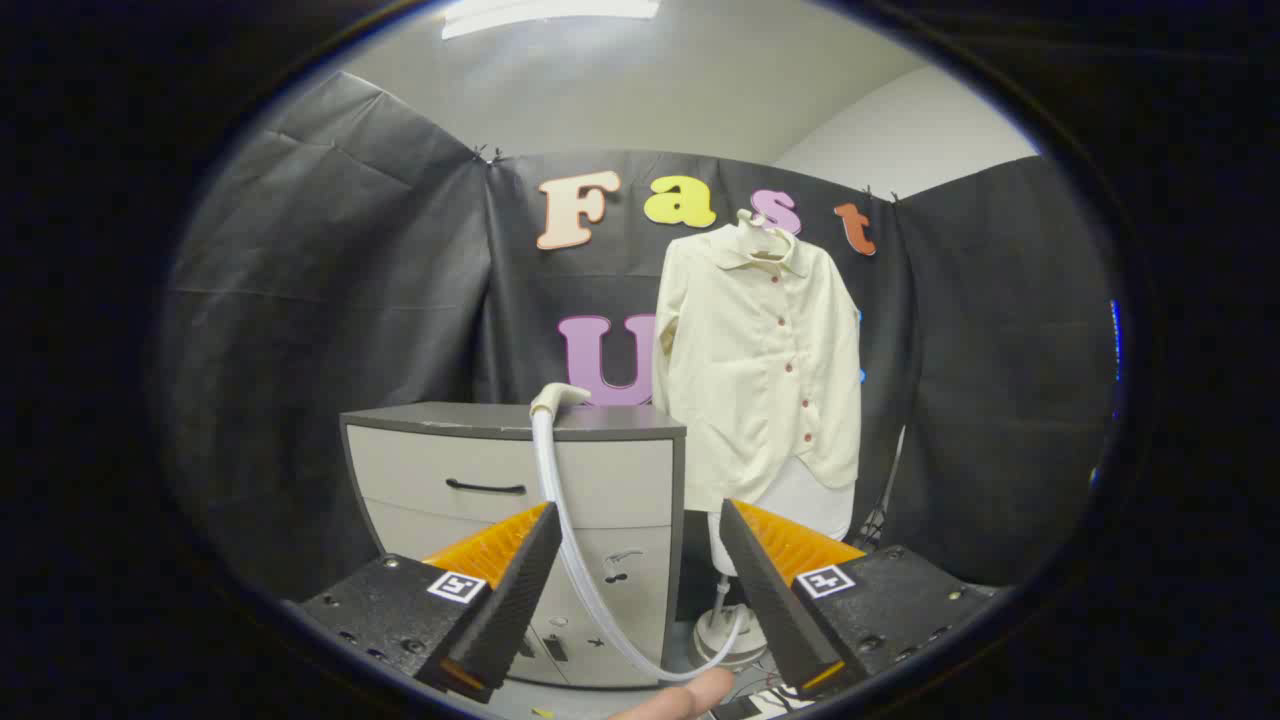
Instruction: Iron the clothes twice with a garment steamer, once on the left side and once on the right side.
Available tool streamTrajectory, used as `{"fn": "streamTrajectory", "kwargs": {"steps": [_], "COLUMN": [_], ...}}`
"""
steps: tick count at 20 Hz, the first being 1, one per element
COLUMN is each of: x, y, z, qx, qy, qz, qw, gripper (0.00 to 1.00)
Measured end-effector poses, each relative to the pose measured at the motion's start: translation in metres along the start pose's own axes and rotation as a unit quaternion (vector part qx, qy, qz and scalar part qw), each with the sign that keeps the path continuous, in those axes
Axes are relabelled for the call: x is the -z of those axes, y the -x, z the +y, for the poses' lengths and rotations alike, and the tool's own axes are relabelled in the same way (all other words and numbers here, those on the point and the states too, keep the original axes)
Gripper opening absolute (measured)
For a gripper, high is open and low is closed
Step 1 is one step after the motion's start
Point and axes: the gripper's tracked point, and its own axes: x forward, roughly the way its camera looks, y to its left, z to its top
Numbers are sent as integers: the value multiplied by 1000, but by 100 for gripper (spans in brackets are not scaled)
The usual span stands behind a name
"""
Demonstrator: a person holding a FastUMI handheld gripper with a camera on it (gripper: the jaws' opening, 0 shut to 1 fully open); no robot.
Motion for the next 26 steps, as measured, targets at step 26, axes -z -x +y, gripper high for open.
{"fn": "streamTrajectory", "kwargs": {"steps": [26], "x": [-66], "y": [-145], "z": [66], "qx": [-18], "qy": [8], "qz": [-40], "qw": [999], "gripper": [97]}}
